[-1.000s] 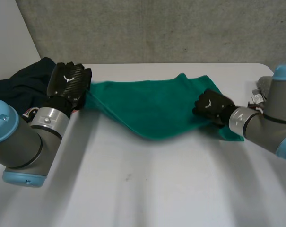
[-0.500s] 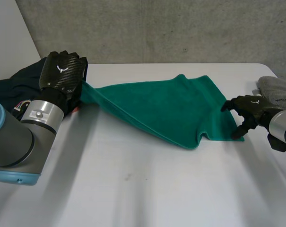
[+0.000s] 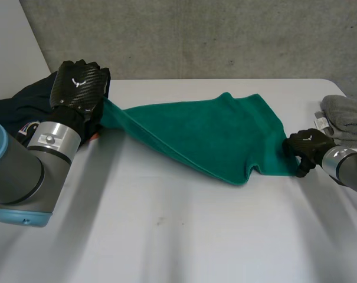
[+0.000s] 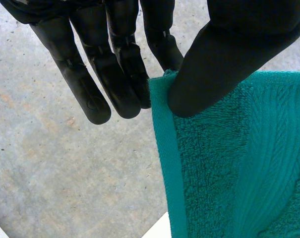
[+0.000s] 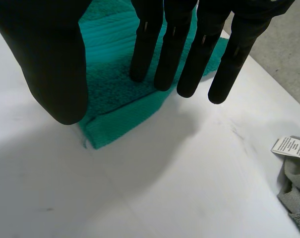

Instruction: Fold the laundry.

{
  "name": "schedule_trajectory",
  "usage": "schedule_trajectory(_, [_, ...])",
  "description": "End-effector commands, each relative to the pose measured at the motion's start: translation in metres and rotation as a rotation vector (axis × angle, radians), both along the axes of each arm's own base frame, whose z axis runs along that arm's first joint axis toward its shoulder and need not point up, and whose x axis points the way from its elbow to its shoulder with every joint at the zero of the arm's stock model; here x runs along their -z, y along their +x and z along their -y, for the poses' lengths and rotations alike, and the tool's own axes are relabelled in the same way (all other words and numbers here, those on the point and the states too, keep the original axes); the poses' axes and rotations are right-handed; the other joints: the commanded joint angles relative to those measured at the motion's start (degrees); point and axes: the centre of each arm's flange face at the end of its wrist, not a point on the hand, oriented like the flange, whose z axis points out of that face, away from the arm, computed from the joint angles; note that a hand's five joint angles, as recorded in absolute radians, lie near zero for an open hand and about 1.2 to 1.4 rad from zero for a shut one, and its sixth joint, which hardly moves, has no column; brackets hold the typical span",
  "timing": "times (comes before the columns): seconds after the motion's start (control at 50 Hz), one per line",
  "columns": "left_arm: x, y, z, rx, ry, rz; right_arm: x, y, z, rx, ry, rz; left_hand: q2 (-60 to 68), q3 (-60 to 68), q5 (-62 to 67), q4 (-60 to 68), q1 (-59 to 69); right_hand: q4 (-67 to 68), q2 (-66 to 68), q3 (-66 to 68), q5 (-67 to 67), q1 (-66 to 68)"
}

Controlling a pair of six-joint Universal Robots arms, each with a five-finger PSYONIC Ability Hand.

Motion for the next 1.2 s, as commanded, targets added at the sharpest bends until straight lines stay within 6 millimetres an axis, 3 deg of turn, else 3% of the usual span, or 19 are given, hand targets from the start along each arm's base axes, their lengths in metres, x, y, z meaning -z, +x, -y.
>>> schedule_trajectory(0.02, [-0.001, 0.000, 0.001, -0.001, -0.003, -0.003, 0.007, 0.000, 0.007, 0.000, -0.028, 0.001, 11.24, 11.52, 12.46, 11.04, 13.86, 6.67, 6.92, 6.60, 6.62, 6.52])
schedule_trajectory(0.26, [-0.001, -0.001, 0.000, 0.002, -0.001, -0.003, 0.013, 0.000, 0.011, 0.002, -0.023, 0.000, 11.24, 11.52, 12.46, 11.04, 13.86, 3.64, 3.89, 3.57, 3.59, 3.49])
schedule_trajectory(0.42, [0.000, -0.002, -0.001, 0.003, 0.000, -0.002, 0.012, 0.001, 0.016, 0.002, -0.045, 0.005, 11.24, 11.52, 12.46, 11.04, 13.86, 12.55, 12.79, 12.47, 12.50, 12.39])
schedule_trajectory(0.72, [0.000, -0.001, -0.001, 0.004, 0.004, -0.003, 0.013, 0.011, 0.025, -0.005, -0.098, 0.000, 11.24, 11.52, 12.46, 11.04, 13.86, 13.06, 13.31, 12.99, 13.01, 12.91])
schedule_trajectory(0.8, [0.000, -0.001, -0.001, 0.003, 0.003, -0.001, 0.014, 0.013, 0.027, -0.008, -0.100, 0.001, 11.24, 11.52, 12.46, 11.04, 13.86, 27.30, 27.55, 27.23, 27.25, 27.15])
schedule_trajectory(0.82, [0.000, -0.001, -0.001, 0.002, 0.004, -0.002, 0.013, 0.013, 0.028, -0.003, -0.107, 0.002, 11.24, 11.52, 12.46, 11.04, 13.86, 39.62, 39.87, 39.55, 39.58, 39.47])
schedule_trajectory(0.88, [0.000, 0.000, 0.000, -0.001, 0.003, -0.001, 0.006, 0.014, 0.030, 0.005, -0.135, 0.000, 11.24, 11.52, 12.46, 11.04, 13.86, 39.75, 39.99, 39.67, 39.70, 39.60])
schedule_trajectory(0.94, [0.000, 0.001, 0.002, -0.007, 0.005, -0.002, -0.014, 0.014, 0.030, 0.015, -0.183, -0.002, 11.24, 11.52, 12.46, 11.04, 13.86, 39.75, 39.99, 39.67, 39.70, 39.60])
schedule_trajectory(0.96, [0.000, 0.001, 0.001, -0.006, 0.003, -0.001, -0.031, 0.013, 0.029, 0.020, -0.216, 0.001, 11.24, 11.52, 12.46, 11.04, 13.86, 39.75, 39.99, 39.67, 39.70, 39.60])
schedule_trajectory(1.06, [-0.005, 0.002, 0.001, -0.008, 0.002, -0.002, -0.055, 0.009, 0.015, 0.022, -0.209, -0.010, 11.24, 11.52, 12.46, 11.04, 13.86, 39.75, 39.99, 39.67, 39.70, 39.60])
schedule_trajectory(1.08, [-0.005, 0.002, 0.000, -0.008, 0.003, -0.001, -0.055, 0.009, 0.012, 0.018, -0.186, -0.007, 11.24, 11.52, 12.46, 11.04, 13.86, 34.48, 34.73, 34.40, 34.43, 34.33])
schedule_trajectory(1.1, [-0.006, 0.002, 0.000, -0.008, 0.003, -0.001, -0.052, 0.009, 0.005, 0.018, -0.128, -0.003, 11.24, 11.52, 12.46, 11.04, 13.86, 9.11, 9.36, 9.04, 9.06, 8.96])
schedule_trajectory(1.2, [-0.005, 0.002, 0.000, -0.006, 0.006, 0.000, -0.043, 0.008, -0.009, 0.026, -0.005, 0.031, 11.24, 11.52, 12.46, 11.04, 13.86, -4.74, -4.49, -4.81, -4.79, -4.89])
